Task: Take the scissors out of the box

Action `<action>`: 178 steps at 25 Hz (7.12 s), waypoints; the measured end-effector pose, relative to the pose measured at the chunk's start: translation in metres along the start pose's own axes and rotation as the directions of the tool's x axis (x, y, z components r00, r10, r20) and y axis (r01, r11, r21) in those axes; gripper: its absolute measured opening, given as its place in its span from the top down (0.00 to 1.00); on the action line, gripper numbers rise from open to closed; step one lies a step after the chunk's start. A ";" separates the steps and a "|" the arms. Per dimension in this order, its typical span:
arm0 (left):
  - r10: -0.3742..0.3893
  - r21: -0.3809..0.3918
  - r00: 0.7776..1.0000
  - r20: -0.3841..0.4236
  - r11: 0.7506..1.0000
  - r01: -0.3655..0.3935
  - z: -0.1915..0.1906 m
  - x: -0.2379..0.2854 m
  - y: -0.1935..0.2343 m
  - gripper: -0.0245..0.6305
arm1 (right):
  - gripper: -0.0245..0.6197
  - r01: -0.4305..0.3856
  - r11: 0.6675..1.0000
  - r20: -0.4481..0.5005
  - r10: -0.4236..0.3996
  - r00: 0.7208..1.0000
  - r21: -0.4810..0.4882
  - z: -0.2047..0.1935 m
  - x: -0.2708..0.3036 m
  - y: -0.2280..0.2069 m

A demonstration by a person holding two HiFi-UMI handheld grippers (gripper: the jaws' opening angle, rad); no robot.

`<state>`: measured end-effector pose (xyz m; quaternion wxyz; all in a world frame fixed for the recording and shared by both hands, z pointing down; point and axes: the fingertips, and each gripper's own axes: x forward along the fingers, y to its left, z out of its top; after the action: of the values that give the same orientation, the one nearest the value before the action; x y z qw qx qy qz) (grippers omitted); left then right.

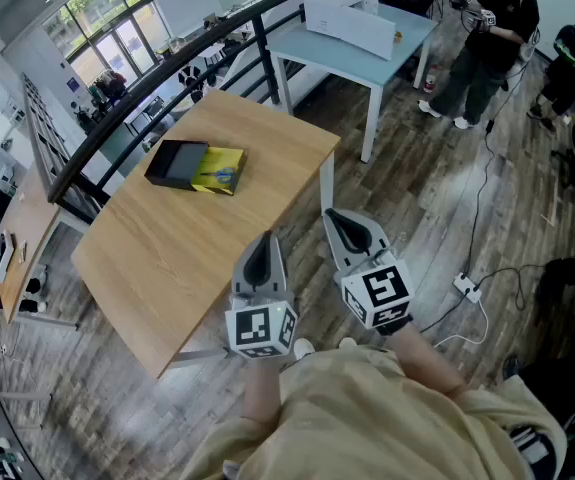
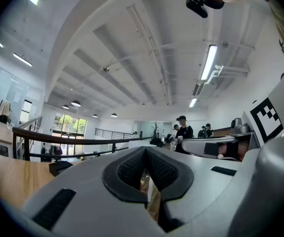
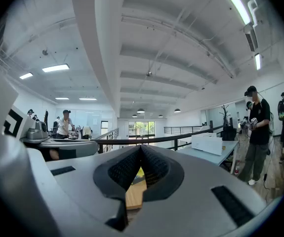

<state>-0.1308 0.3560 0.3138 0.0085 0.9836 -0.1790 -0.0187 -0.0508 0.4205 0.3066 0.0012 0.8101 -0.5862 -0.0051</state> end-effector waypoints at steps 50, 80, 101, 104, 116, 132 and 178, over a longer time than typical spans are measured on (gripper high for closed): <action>0.315 -0.093 0.949 0.010 0.945 -0.313 -0.052 0.289 0.175 0.96 | 0.94 -0.356 0.933 -0.051 0.358 0.932 0.053 -0.046 0.333 -0.107; 0.702 -0.135 0.710 -0.060 0.699 -0.702 -0.100 0.292 0.456 0.96 | 0.94 -0.819 0.572 -0.427 0.754 0.499 0.053 -0.154 0.602 0.076; 0.738 -0.225 0.633 -0.233 0.592 -0.774 -0.199 0.260 0.513 0.96 | 0.73 -0.842 0.503 -0.861 0.499 0.102 0.192 -0.378 0.626 0.114; 0.741 -0.235 0.630 -0.231 0.586 -0.775 -0.201 0.259 0.517 0.96 | 0.71 -0.845 0.499 -0.881 0.467 0.076 0.192 -0.394 0.625 0.112; 0.739 -0.258 0.637 -0.218 0.586 -0.768 -0.201 0.261 0.523 0.96 | 0.71 -0.820 0.535 -0.957 0.287 -0.051 0.205 -0.444 0.613 0.105; 0.747 -0.223 0.637 -0.190 0.599 -0.769 -0.177 0.260 0.508 0.96 | 0.82 -0.864 0.500 -0.984 0.174 0.030 0.063 -0.447 0.622 0.099; 0.673 -0.081 0.739 -0.038 0.735 -0.673 -0.070 0.274 0.375 0.96 | 0.83 -0.689 0.723 -0.323 0.663 0.675 0.046 -0.116 0.572 0.006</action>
<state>-0.0041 -0.0908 0.3829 0.0593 0.8512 -0.5212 -0.0194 0.1234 -0.1255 0.4184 0.1295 0.5246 -0.8351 0.1025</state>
